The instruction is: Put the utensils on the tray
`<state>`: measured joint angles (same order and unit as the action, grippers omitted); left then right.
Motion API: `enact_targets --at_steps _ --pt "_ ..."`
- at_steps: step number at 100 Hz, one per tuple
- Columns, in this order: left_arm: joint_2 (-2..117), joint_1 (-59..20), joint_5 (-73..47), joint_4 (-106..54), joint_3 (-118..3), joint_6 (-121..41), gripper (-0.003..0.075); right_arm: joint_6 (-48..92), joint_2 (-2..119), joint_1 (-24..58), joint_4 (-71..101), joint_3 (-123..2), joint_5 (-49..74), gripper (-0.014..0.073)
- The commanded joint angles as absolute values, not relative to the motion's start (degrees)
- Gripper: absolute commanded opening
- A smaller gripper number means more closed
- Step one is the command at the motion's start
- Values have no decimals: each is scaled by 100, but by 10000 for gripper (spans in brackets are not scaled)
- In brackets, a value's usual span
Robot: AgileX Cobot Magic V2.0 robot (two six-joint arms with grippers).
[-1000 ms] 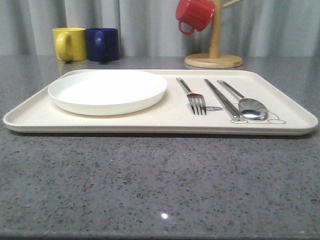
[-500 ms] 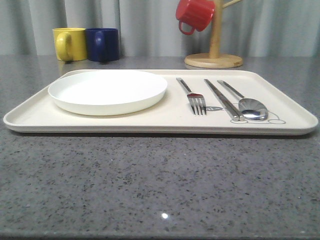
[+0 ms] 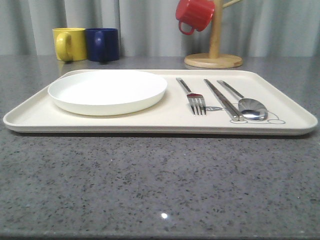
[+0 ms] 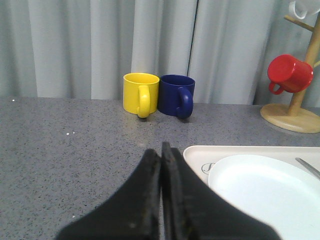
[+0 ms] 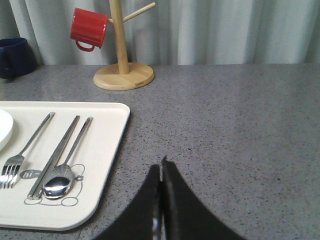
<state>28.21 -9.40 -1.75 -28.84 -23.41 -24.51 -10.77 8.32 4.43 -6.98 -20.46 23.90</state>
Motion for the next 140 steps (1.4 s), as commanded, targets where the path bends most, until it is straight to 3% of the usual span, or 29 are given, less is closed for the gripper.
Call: enact_targets --at_steps 1,24,47,140 --pt "2845 -967 226 -2937 -2491 -2466 -17 -677 677 130 -232 -1874 1508 -68" --pt "2845 -967 226 -2937 -2491 -2466 -17 -677 -209 -282 62 -822 713 -68" --pt "2845 -967 226 -2937 -2491 -2466 -17 -683 -178 -288 106 64 -234 -68" --pt "2853 -967 226 -2922 -2491 -2466 -17 -683 -178 -288 106 54 -128 -68"
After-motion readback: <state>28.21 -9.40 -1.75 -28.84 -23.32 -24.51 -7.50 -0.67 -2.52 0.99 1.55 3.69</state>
